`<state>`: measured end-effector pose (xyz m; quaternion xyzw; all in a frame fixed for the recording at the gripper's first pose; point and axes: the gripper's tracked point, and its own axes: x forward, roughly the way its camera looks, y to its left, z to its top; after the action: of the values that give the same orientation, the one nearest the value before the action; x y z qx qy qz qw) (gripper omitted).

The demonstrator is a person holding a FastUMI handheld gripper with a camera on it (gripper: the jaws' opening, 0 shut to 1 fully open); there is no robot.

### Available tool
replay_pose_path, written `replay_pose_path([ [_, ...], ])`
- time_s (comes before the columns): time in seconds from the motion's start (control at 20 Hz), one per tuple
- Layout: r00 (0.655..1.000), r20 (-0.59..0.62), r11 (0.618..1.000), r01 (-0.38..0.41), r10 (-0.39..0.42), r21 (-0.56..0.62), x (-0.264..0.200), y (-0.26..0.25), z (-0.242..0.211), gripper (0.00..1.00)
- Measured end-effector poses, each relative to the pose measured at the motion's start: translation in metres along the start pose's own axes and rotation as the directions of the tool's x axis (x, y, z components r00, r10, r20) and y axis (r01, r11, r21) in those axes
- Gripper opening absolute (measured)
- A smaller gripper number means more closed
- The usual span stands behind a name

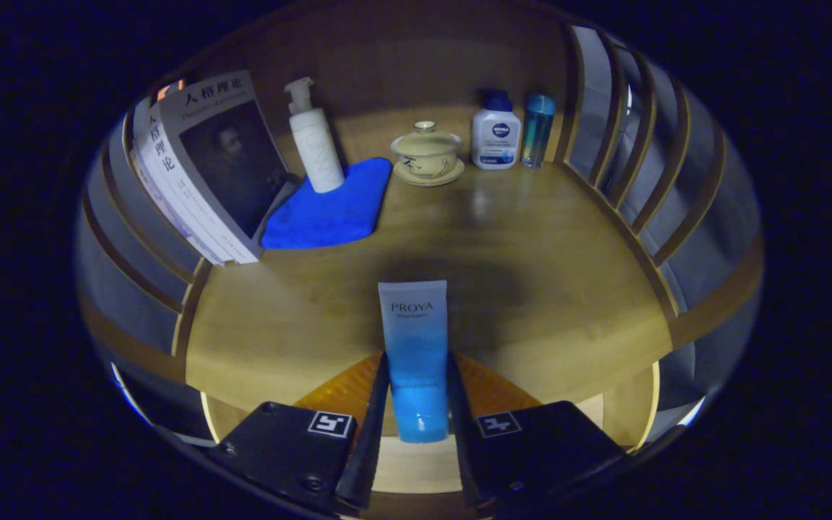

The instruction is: Pull open the drawer, take out the items inside it, and place them on the countertop above the cabinet.

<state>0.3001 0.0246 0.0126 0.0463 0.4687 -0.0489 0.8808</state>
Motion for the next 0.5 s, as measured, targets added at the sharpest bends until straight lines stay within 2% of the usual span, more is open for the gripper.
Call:
replay_pose_path([
  [0.3,1.0,0.014,1.0,0.016,-0.017,0.008,0.001,-0.002,0.003,0.52],
  [0.4,0.999,0.034,1.0,0.029,-0.029,0.006,-0.004,-0.006,0.006,0.55],
  [0.45,0.998,0.048,0.999,0.033,-0.033,0.003,-0.007,-0.007,0.008,0.64],
  [0.5,0.997,0.062,0.999,0.036,-0.035,-0.003,-0.012,-0.009,0.011,0.64],
])
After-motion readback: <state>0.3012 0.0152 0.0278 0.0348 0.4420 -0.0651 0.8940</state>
